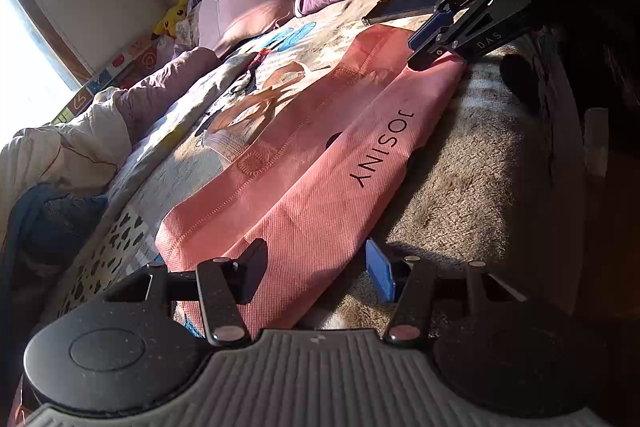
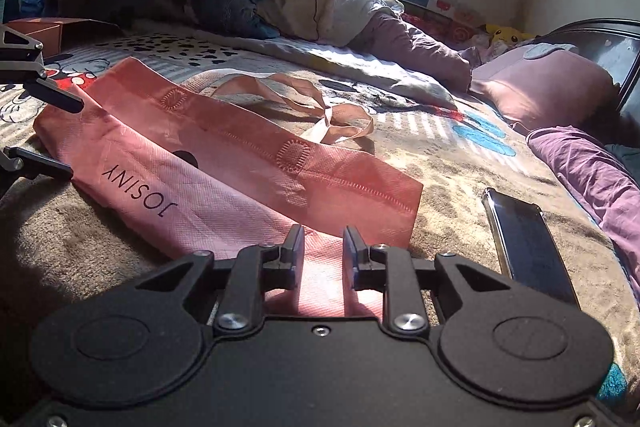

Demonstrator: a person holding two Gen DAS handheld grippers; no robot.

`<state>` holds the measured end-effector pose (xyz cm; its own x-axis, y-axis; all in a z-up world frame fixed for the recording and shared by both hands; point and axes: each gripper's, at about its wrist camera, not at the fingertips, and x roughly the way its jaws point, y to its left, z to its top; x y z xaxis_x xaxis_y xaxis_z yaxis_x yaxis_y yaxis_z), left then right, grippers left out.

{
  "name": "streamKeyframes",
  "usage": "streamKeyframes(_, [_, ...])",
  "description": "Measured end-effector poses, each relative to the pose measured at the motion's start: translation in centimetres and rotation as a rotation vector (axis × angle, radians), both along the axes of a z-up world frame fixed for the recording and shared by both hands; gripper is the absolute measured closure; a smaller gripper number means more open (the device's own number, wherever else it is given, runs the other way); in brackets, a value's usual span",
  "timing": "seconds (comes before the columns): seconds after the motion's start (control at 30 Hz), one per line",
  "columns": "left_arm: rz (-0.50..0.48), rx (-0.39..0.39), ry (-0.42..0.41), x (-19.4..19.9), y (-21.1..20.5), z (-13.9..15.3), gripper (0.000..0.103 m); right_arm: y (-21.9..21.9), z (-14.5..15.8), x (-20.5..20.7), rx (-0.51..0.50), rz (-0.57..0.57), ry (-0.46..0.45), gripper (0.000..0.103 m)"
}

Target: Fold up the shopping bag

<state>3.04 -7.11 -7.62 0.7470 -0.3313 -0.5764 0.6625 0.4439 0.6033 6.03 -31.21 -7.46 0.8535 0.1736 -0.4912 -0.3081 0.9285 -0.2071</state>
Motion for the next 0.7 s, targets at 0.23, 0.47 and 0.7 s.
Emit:
streamKeyframes(0.23, [-0.047, 0.192, -0.116, 2.1, -2.2, -1.8, 0.051, -0.4, -0.2, 1.6, 0.05, 0.044, 0.024, 0.081])
streamKeyframes(0.47, [-0.134, 0.261, 0.005, 2.7, -2.0, -1.2, 0.084, -0.4, 0.1, 1.5, 0.08, 0.083, 0.069, 0.081])
streamKeyframes(0.7, [-0.135, 0.303, 0.022, 1.2, -0.7, -1.0, 0.085, -1.0, 0.8, -3.4, 0.115, 0.292, 0.033, 0.07])
